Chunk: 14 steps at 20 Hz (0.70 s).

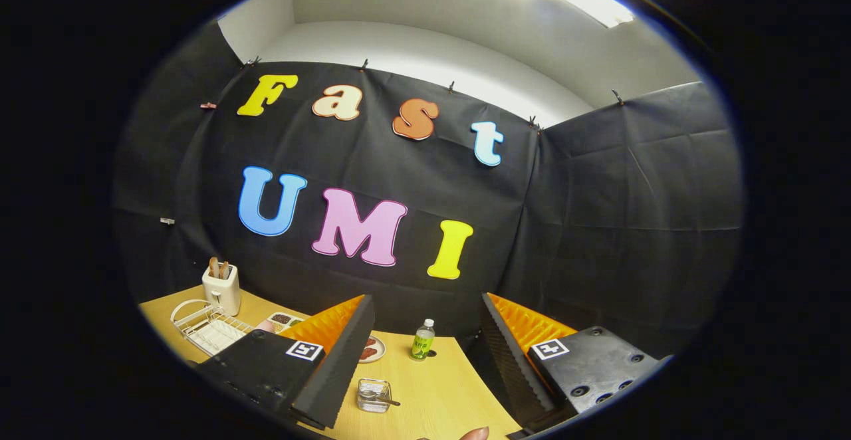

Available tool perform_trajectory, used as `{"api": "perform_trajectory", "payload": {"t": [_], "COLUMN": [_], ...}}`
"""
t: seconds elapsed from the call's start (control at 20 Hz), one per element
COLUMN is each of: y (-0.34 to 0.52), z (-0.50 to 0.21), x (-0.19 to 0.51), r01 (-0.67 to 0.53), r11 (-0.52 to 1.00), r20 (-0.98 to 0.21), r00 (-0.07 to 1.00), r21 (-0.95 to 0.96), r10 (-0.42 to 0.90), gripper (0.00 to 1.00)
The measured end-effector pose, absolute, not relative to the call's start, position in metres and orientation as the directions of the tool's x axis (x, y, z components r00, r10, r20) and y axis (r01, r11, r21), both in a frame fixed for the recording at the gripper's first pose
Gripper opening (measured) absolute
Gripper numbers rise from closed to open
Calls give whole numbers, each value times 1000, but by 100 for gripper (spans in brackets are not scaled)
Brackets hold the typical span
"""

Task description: Take the plate from the dish rack, then take the spoon from the basket and place it into the plate.

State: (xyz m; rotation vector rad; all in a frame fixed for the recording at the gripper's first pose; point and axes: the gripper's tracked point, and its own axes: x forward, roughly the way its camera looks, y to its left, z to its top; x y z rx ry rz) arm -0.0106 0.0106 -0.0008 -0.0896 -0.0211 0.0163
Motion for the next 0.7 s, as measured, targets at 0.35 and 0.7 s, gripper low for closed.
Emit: {"api": "perform_trajectory", "payload": {"t": [0.35,0.7], "y": [30,93], "z": [6,-11], "x": [-10,8], "r01": [-47,-178], "r11": [997,976], "r20": [27,-86], "r00": [998,978], "r21": [-62,121], "r10": [49,189], "gripper": [97,97]}}
